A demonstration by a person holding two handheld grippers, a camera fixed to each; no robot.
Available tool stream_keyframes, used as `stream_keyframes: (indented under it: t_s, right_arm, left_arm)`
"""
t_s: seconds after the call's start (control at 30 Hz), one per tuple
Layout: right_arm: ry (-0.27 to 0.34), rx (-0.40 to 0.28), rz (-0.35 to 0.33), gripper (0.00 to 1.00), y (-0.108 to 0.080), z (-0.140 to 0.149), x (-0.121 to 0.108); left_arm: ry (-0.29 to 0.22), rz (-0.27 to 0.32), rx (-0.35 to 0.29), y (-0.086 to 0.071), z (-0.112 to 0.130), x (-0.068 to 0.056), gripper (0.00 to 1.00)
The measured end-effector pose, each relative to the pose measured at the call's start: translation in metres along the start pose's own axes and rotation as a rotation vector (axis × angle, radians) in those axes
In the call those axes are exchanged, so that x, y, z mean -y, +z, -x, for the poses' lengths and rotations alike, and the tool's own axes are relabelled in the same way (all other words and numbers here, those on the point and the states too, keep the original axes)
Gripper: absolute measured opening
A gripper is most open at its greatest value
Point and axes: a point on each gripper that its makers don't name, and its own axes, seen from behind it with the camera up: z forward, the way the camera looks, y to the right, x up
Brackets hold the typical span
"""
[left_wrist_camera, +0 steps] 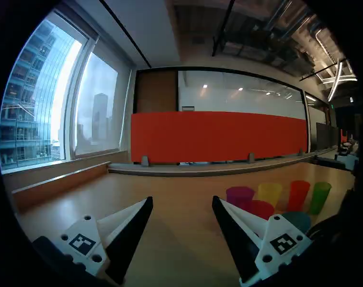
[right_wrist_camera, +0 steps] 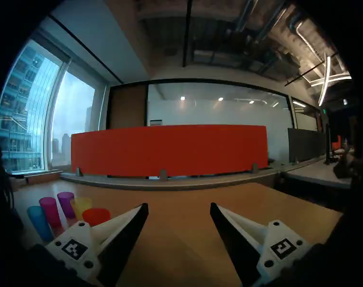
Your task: Pour water
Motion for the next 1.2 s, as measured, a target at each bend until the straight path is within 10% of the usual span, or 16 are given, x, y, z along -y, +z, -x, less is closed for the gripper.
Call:
stream_keyframes:
  t_s: [1.2]
  right_arm:
    - [-0.031,0.042,0.011,1.00,0.002,0.014,-0.002]
  left_arm:
    - [0.000,0.000,0.000,0.000,0.000,0.000,0.92]
